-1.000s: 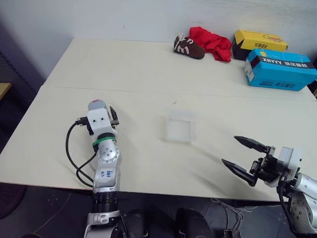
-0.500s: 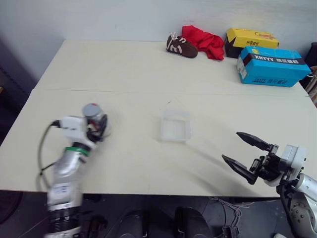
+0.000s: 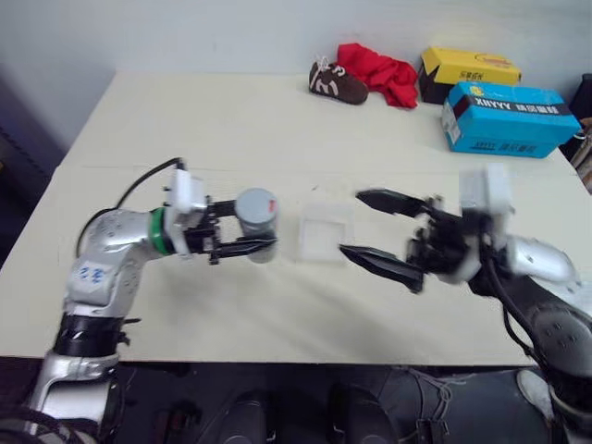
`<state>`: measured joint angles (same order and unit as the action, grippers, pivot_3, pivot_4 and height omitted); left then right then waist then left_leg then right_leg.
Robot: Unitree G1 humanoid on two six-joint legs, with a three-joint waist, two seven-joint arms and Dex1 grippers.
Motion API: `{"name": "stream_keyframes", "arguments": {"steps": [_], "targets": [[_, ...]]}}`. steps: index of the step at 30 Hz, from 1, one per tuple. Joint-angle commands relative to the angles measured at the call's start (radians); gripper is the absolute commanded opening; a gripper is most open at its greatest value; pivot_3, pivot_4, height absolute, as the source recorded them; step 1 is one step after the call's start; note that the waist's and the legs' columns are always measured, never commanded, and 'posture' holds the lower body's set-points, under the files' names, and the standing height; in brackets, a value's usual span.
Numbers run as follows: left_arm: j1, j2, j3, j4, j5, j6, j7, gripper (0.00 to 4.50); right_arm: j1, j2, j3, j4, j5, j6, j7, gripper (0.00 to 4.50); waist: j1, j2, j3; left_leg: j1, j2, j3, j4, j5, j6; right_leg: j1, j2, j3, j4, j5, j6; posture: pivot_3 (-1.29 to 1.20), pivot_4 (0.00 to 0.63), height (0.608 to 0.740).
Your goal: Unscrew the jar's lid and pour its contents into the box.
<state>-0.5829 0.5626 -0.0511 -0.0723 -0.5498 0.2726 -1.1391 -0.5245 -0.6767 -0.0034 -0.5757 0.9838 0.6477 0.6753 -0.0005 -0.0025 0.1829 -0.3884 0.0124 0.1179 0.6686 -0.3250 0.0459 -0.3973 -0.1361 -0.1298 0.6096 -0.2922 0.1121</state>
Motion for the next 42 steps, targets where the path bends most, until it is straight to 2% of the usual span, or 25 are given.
{"name": "stream_keyframes", "arguments": {"steps": [1,7,16,20,23,24,27,30,34,37,39,42], "targets": [[-0.029,-0.019,-0.011,-0.013,0.011,-0.015,-0.013,2.35,-0.09,0.052,0.043,0.036,-0.027,0.05,-0.059,4.5,-0.002,0.0,0.0,0.0,0.0,0.001,0.0,0.0,0.0,0.0,0.0,0.0,0.0,0.0,0.0,0.0,0.15,0.74],[-0.034,-0.074,-0.012,-0.007,0.027,-0.031,0.007,2.35,-0.164,0.111,0.091,0.065,-0.109,0.057,-0.059,4.5,0.003,0.0,0.0,-0.003,0.0,-0.001,0.008,-0.001,0.003,0.001,0.001,-0.001,0.0,0.001,0.001,0.0,0.15,0.74],[-0.004,-0.1,-0.015,-0.044,0.039,-0.021,0.044,2.35,-0.149,0.135,0.117,0.065,-0.173,0.054,-0.023,4.5,-0.001,0.0,0.0,-0.004,0.001,-0.001,0.014,-0.001,0.005,0.003,0.0,0.0,0.001,0.003,0.005,0.0,0.15,0.74],[-0.002,-0.101,-0.011,-0.044,0.039,-0.021,0.049,2.35,-0.138,0.145,0.112,0.071,-0.191,0.051,-0.007,3.66,-0.001,0.0,0.0,-0.004,0.001,-0.001,0.014,-0.001,0.005,0.003,0.0,0.0,0.001,0.003,0.005,0.0,0.15,0.74],[-0.009,-0.101,-0.01,-0.039,0.037,-0.021,0.048,2.35,-0.127,0.142,0.114,0.075,-0.206,0.052,0.021,2.59,-0.001,0.0,0.0,-0.004,0.001,-0.001,0.014,-0.001,0.005,0.003,0.0,0.0,0.001,0.003,0.005,0.0,0.15,0.74],[-0.011,-0.1,-0.011,-0.039,0.036,-0.021,0.046,2.35,-0.126,0.142,0.114,0.077,-0.208,0.052,0.028,2.5,-0.001,0.0,0.0,-0.004,0.001,-0.001,0.014,-0.001,0.005,0.003,0.0,0.0,0.001,0.003,0.005,0.0,0.15,0.74],[-0.015,-0.097,-0.013,-0.042,0.03,-0.019,0.034,2.35,-0.129,0.143,0.107,0.089,-0.207,0.043,0.055,2.51,-0.002,0.0,0.0,-0.004,0.001,-0.001,0.014,-0.001,0.005,0.003,0.0,0.0,0.001,0.003,0.005,0.0,0.15,0.74],[-0.021,-0.089,-0.019,-0.044,0.014,-0.009,-0.001,2.35,-0.147,0.129,0.096,0.117,-0.186,0.021,0.144,2.51,-0.001,0.0,0.0,-0.004,0.001,-0.001,0.014,-0.001,0.005,0.003,0.0,0.0,0.001,0.003,0.005,0.0,0.15,0.74],[-0.036,-0.062,-0.04,-0.045,-0.024,0.011,-0.126,2.35,-0.2,0.056,0.089,0.167,-0.115,0.047,0.388,2.51,0.0,0.0,0.0,-0.004,0.001,-0.001,0.014,-0.001,0.005,0.003,0.0,0.0,0.001,0.003,0.005,0.0,0.15,0.74],[-0.04,-0.047,-0.069,-0.074,-0.047,0.018,-0.217,2.35,-0.253,0.008,0.123,0.221,-0.137,0.049,0.523,2.51,-0.002,0.0,0.0,-0.004,0.001,-0.001,0.014,-0.001,0.006,0.003,0.0,0.0,0.001,0.003,0.005,0.0,0.15,0.74],[-0.04,-0.05,-0.08,-0.09,-0.052,0.021,-0.233,2.35,-0.272,0.007,0.133,0.249,-0.159,0.03,0.566,2.51,-0.003,0.0,0.0,-0.003,0.001,-0.001,0.014,-0.001,0.006,0.003,0.0,0.0,0.001,0.003,0.005,0.0,0.15,0.74],[-0.036,-0.067,-0.073,-0.098,-0.045,0.022,-0.204,2.35,-0.284,0.049,0.123,0.296,-0.19,-0.01,0.543,2.51,-0.004,0.0,0.0,-0.003,0.001,-0.001,0.014,-0.001,0.005,0.003,0.0,0.0,0.001,0.003,0.005,0.0,0.15,0.74]]}}
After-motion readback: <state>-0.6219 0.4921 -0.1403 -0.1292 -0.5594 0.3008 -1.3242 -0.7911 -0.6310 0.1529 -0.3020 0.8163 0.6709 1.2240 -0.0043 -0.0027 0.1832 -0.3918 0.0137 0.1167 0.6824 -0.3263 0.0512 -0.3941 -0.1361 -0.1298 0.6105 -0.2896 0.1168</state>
